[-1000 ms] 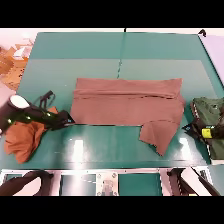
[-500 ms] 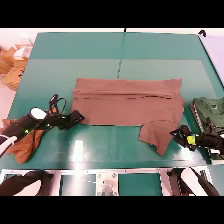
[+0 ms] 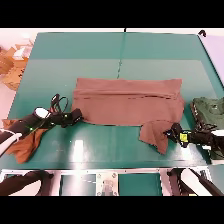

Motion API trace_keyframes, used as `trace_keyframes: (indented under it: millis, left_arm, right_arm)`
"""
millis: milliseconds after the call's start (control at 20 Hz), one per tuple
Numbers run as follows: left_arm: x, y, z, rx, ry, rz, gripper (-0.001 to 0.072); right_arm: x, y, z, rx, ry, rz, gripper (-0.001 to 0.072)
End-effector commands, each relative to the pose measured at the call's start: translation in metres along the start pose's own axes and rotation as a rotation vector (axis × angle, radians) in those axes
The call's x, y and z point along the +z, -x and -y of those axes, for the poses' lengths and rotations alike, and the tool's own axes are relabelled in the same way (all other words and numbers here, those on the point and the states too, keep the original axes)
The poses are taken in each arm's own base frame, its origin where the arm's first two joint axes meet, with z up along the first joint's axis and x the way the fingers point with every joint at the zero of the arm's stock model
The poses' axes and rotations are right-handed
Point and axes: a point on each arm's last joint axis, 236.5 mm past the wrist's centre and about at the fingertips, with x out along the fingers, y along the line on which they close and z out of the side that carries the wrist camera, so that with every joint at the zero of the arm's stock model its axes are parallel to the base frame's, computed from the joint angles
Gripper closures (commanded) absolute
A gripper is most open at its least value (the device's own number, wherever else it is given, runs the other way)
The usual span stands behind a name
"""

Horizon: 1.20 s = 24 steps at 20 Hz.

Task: Fold the shirts.

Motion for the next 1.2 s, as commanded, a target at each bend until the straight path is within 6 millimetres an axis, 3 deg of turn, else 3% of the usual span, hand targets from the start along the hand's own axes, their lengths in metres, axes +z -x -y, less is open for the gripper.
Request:
trace_keyframes:
  millis: [0, 100, 250, 400, 500, 700, 850, 1000, 1150]
  left_arm:
    - [-0.003, 0.023, 0.002, 0.042, -0.136, -0.061, 0.0684]
    - [-0.005, 0.045, -0.010, 0.102, -0.165, -0.082, 0.0685]
    - [-0.025, 0.067, -0.026, 0.179, -0.211, -0.158, 0.0685]
    - [-0.039, 0.073, -0.028, 0.182, -0.219, -0.217, 0.0684]
    - [-0.036, 0.074, -0.025, 0.177, -0.222, -0.211, 0.0684]
    - [0.014, 0.087, 0.015, 0.126, -0.275, -0.069, 0.0684]
    - [0.058, 0.091, 0.045, 0.099, -0.310, -0.003, 0.0684]
    - [0.100, 0.075, 0.065, 0.083, -0.314, 0.019, 0.0684]
    - [0.132, 0.041, 0.078, 0.035, -0.314, 0.020, 0.0684]
  right_arm:
    - [0.003, 0.014, -0.013, 0.000, 0.052, -0.029, 0.0698]
    - [0.005, 0.032, -0.010, -0.062, 0.056, -0.021, 0.0698]
    - [-0.004, 0.055, 0.006, -0.179, 0.037, -0.003, 0.0699]
    - [-0.015, 0.066, 0.004, -0.192, 0.071, 0.002, 0.0699]
    - [-0.007, 0.075, -0.004, -0.181, 0.092, 0.042, 0.0698]
    - [0.036, 0.097, -0.063, -0.056, 0.183, 0.167, 0.0698]
    - [0.072, 0.092, -0.107, 0.000, 0.241, 0.190, 0.0698]
    - [0.116, 0.074, -0.142, 0.014, 0.279, 0.184, 0.0698]
    - [0.162, 0.047, -0.155, 0.005, 0.277, 0.182, 0.0698]
